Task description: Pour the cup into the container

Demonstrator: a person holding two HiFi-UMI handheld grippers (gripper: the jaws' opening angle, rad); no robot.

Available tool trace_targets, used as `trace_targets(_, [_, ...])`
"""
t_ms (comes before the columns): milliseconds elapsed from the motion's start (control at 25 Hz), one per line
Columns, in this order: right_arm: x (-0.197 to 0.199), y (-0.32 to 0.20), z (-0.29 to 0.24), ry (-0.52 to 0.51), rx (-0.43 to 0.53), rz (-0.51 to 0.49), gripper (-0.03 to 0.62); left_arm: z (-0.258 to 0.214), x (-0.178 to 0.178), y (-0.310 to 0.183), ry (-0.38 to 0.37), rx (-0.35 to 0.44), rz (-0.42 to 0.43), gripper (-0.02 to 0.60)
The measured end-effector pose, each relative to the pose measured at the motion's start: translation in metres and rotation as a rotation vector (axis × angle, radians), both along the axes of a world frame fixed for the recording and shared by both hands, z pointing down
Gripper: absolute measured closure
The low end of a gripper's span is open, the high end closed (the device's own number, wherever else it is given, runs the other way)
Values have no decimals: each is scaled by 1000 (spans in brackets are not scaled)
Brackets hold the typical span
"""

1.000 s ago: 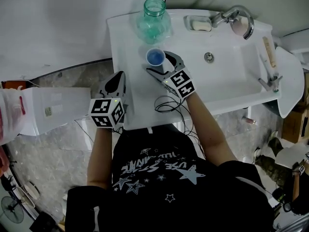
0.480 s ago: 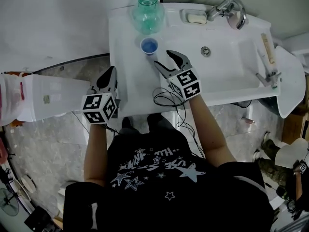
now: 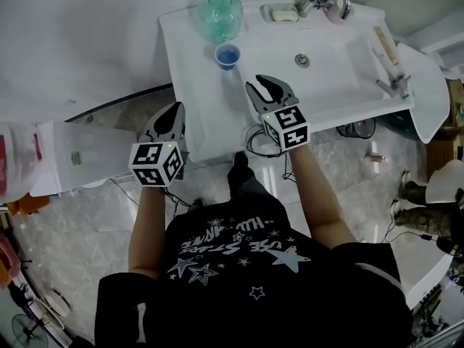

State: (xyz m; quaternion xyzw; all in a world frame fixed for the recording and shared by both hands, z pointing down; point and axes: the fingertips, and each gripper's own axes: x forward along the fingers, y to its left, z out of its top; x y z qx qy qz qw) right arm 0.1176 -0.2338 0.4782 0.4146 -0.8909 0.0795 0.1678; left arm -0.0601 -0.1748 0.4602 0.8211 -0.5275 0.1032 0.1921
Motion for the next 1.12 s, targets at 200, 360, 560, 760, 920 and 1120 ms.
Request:
trace_targets(200, [-3,30,-20,-33,24,123,574,-4,-12,29,11,16,72,571])
trace_targets(360, [-9,58,-28,-18,41,187,586,-3,-21,54,21,19,125,571])
trace_targets(560, [-20,98,-30,58,63,232,588,-2,-35,85,38,22,167,571])
trace_targets(760, [-30,142,-38,68,77,272,588,-6,-43,120,55,44,210,571])
trace_targets(920, [-40,177,-48,65,89,299,588,-11,-52,150,61,56,243,571])
trace_targets(1120, [-51,221,-61,70,114,331,588,-17,-59,186,66,68,292,571])
